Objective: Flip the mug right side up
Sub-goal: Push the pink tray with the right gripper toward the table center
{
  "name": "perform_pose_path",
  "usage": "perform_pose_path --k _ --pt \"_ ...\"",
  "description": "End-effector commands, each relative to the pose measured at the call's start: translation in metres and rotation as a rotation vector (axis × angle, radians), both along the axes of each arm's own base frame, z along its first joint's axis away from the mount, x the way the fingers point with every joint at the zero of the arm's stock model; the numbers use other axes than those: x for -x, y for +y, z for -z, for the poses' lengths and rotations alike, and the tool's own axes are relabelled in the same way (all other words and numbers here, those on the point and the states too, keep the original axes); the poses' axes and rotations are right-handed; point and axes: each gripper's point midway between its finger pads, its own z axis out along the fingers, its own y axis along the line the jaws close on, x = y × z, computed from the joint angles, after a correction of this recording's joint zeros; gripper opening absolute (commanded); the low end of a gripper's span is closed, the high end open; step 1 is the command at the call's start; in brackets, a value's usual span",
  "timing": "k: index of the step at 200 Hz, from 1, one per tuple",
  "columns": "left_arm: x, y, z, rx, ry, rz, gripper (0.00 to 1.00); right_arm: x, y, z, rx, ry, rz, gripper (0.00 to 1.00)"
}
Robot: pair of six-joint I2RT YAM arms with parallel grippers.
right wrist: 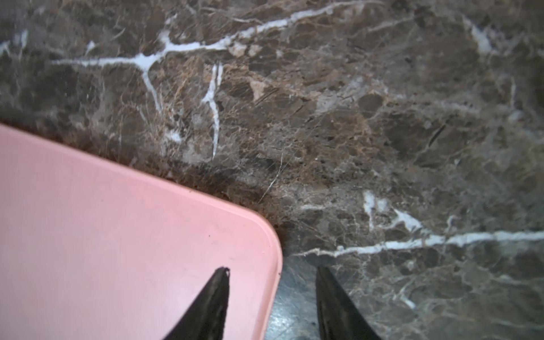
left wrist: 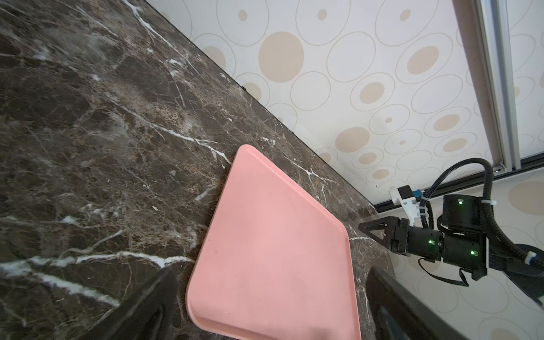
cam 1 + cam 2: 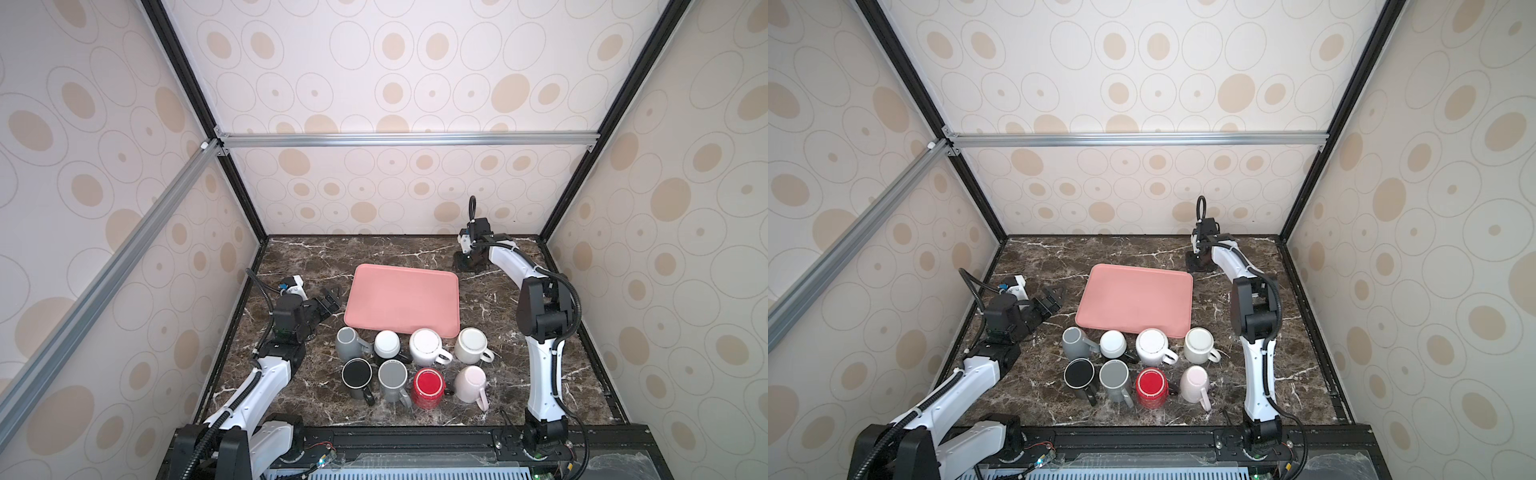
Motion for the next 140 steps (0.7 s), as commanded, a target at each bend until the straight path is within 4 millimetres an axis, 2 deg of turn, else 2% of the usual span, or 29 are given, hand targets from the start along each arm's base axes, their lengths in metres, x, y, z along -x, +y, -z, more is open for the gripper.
perform_pose_path --k 1,13,35,60,75,106,140 --pt "-0.002 -0.002 -0.013 -0.016 -0.032 0.007 0.99 0.010 -0.003 -0.029 -0.080 -0.040 0.172 0.56" --pt "-0.002 -0.002 -0.014 -0.014 -0.033 0.007 0.99 0.021 -0.004 -0.035 -0.114 -0.034 0.241 0.58" --pt "-0.001 -0.003 -0.013 -0.008 -0.031 0.007 0.99 0.052 -0.010 -0.028 -0.111 0.011 0.357 0.58" --pt "0.000 -0.003 -0.011 -0.002 -0.028 0.006 0.99 0.083 -0.011 -0.007 -0.102 0.043 0.413 0.57" --pt "0.000 -0.003 -0.010 0.001 -0.029 0.008 0.99 0.094 -0.005 0.006 -0.103 0.073 0.396 0.56" --pt "0.001 -0.005 -0.008 0.007 -0.028 0.015 0.99 0.107 0.013 0.027 -0.124 0.114 0.322 0.53" --pt "0.001 -0.005 -0.010 0.005 -0.032 0.017 0.99 0.113 0.005 0.041 -0.071 0.141 0.316 0.46"
